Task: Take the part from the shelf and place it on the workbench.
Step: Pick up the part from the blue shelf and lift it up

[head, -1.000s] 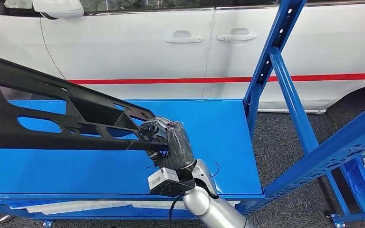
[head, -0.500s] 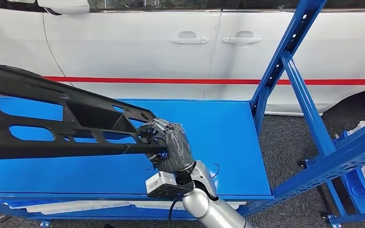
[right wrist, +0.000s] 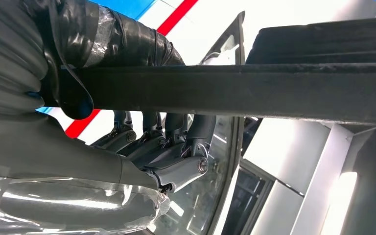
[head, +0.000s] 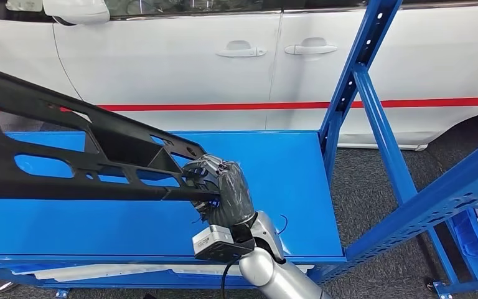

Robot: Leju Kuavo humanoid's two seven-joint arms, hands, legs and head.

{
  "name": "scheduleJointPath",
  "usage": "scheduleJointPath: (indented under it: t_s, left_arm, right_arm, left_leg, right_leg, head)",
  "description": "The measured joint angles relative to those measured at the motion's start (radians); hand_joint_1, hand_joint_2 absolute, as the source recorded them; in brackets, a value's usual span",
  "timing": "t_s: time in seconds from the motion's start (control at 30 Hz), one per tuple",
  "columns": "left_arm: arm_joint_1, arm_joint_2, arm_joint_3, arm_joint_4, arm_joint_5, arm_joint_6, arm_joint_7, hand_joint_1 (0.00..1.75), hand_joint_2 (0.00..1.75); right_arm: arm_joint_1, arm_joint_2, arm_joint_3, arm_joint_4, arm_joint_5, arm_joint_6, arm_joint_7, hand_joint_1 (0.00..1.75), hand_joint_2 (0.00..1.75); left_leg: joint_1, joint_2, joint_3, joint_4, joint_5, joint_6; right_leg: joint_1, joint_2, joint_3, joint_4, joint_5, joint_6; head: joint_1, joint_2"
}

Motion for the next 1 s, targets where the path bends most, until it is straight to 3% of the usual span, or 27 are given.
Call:
scheduleJointPath:
  t_s: [0.03,0.07,0.13,0.2,0.33,0.4,0.47,0.5,0.53,0.57,0.6,0.67,0.7,0.73,0.8,0.87,0.93,1.0]
  left_arm:
    - [0.0,0.001,0.0,0.0,0.001,0.0,0.004,0.0,1.75]
    - [0.0,0.001,0.001,0.0,0.003,0.001,0.01,0.0,1.75]
    - [-0.004,0.002,0.004,0.0,0.009,0.004,0.029,0.0,1.75]
    - [-0.008,0.003,0.01,0.0,0.014,0.007,0.045,0.0,1.75]
    - [-0.009,0.001,0.018,0.0,0.016,0.011,0.061,0.0,1.75]
    - [-0.011,0.0,0.022,0.0,0.016,0.013,0.066,0.0,1.75]
    - [-0.013,0.0,0.024,0.0,0.016,0.016,0.069,0.0,1.75]
    - [-0.013,0.0,0.025,0.0,0.016,0.016,0.071,0.0,1.75]
    - [-0.013,0.001,0.025,0.0,0.016,0.017,0.072,0.0,1.75]
    - [-0.013,0.001,0.025,0.0,0.016,0.017,0.073,0.0,1.75]
    - [-0.013,0.001,0.026,0.0,0.016,0.018,0.074,0.0,1.75]
    - [-0.013,-0.002,0.026,0.0,0.016,0.018,0.074,0.0,1.75]
    - [-0.012,-0.003,0.026,0.0,0.016,0.019,0.075,0.0,1.75]
    - [-0.012,-0.004,0.026,0.0,0.016,0.019,0.075,0.0,1.75]
    - [-0.013,-0.005,0.026,0.0,0.016,0.019,0.077,0.0,1.75]
    - [-0.013,-0.005,0.027,0.0,0.015,0.02,0.078,0.0,1.75]
    - [-0.011,-0.004,0.027,0.0,0.015,0.021,0.08,0.0,1.75]
    - [-0.011,-0.004,0.027,0.0,0.015,0.022,0.081,0.0,1.75]
  right_arm:
    - [0.001,0.0,0.001,0.0,0.0,0.0,0.0,1.75,1.75]
    - [0.002,0.0,0.001,0.0,0.0,0.0,0.0,1.75,1.75]
    - [0.002,0.001,0.002,0.0,0.0,0.0,-0.001,1.75,1.75]
    - [0.0,0.002,0.002,0.0,0.0,-0.002,-0.001,1.75,1.75]
    - [0.0,0.002,0.003,0.0,-0.002,-0.004,-0.002,1.75,1.75]
    - [-0.001,0.002,0.003,0.0,-0.003,-0.004,-0.002,1.75,1.75]
    - [-0.001,0.002,0.003,0.0,-0.004,-0.005,-0.002,1.75,1.75]
    - [0.0,0.002,0.003,0.0,-0.004,-0.005,-0.002,1.75,1.75]
    - [0.0,0.002,0.003,0.0,-0.004,-0.005,-0.002,1.75,1.75]
    - [0.0,0.002,0.003,0.0,-0.004,-0.005,-0.002,1.75,1.75]
    - [0.0,0.002,0.003,0.0,-0.005,-0.005,-0.002,1.75,1.75]
    - [-0.002,0.002,0.003,0.0,-0.006,-0.005,-0.002,1.75,1.75]
    - [-0.004,0.002,0.003,0.0,-0.006,-0.005,-0.002,1.75,1.75]
    - [-0.005,0.003,0.003,0.0,-0.006,-0.005,-0.002,1.75,1.75]
    - [-0.008,0.003,0.004,-0.001,-0.007,-0.005,-0.002,1.75,1.75]
    - [-0.01,0.005,0.004,0.0,-0.008,-0.005,-0.002,1.75,1.75]
    - [-0.011,0.008,0.005,0.0,-0.009,-0.005,-0.002,1.75,1.75]
    - [-0.01,0.01,0.007,0.0,-0.01,-0.005,-0.001,1.75,1.75]
  left_leg:
    - [0.0,0.0,-0.003,0.007,0.008,-0.001]
    - [0.0,0.0,0.013,-0.026,0.034,0.0]
    - [0.0,0.0,0.085,-0.167,0.1,0.004]
    - [-0.003,-0.002,0.129,-0.262,0.132,0.013]
    - [-0.004,-0.001,0.125,-0.279,0.147,0.04]
    - [0.0,0.002,0.116,-0.287,0.161,0.057]
    - [-0.002,0.004,0.099,-0.287,0.173,0.063]
    - [-0.003,0.005,0.09,-0.286,0.179,0.064]
    - [-0.004,0.006,0.08,-0.284,0.186,0.063]
    - [-0.005,0.006,0.07,-0.283,0.192,0.062]
    - [-0.005,0.005,0.062,-0.281,0.198,0.06]
    - [-0.008,0.004,0.048,-0.279,0.212,0.054]
    - [-0.007,0.004,0.046,-0.28,0.219,0.049]
    - [-0.006,0.004,0.044,-0.282,0.226,0.043]
    - [-0.003,0.004,0.044,-0.29,0.244,0.028]
    - [-0.002,0.002,0.034,-0.284,0.229,0.017]
    - [0.001,0.001,0.009,-0.212,0.145,0.009]
    - [0.002,0.002,-0.02,-0.087,0.056,0.001]
  right_leg:
    - [0.0,0.0,-0.001,0.003,0.0,0.0]
    - [0.0,0.0,-0.002,0.007,-0.001,0.0]
    - [0.001,0.002,-0.003,0.015,-0.003,0.004]
    - [0.005,0.003,-0.008,0.022,-0.004,0.012]
    - [0.005,0.004,-0.018,0.028,-0.006,0.034]
    - [0.003,0.004,-0.04,0.09,-0.066,0.042]
    - [0.001,0.004,-0.079,0.216,-0.154,0.048]
    - [0.0,0.004,-0.094,0.269,-0.182,0.05]
    - [0.0,0.004,-0.093,0.294,-0.19,0.05]
    - [0.0,0.004,-0.074,0.281,-0.179,0.048]
    - [0.001,0.004,-0.037,0.231,-0.153,0.044]
    - [0.007,0.003,0.06,0.083,-0.107,0.029]
    - [0.011,0.003,0.093,0.028,-0.094,0.024]
    - [0.015,0.003,0.109,-0.003,-0.089,0.019]
    - [0.02,0.003,0.103,-0.014,-0.075,0.014]
    - [0.014,-0.001,0.09,-0.023,-0.051,0.002]
    - [0.007,-0.004,0.067,-0.03,-0.025,-0.009]
    - [0.007,-0.006,0.037,-0.028,-0.004,-0.013]
  head:
    - [0.0,0.0]
    - [0.0,0.0]
    - [0.0,0.0]
    - [0.0,0.0]
    - [0.0,0.0]
    - [0.001,0.0]
    - [0.001,0.0]
    - [0.001,0.0]
    - [0.001,0.0]
    - [0.001,0.0]
    - [0.001,0.0]
    - [0.0,0.0]
    - [0.001,0.0]
    - [0.001,0.0]
    - [0.001,0.0]
    - [0.001,0.0]
    - [0.001,0.0]
    - [0.0,0.0]
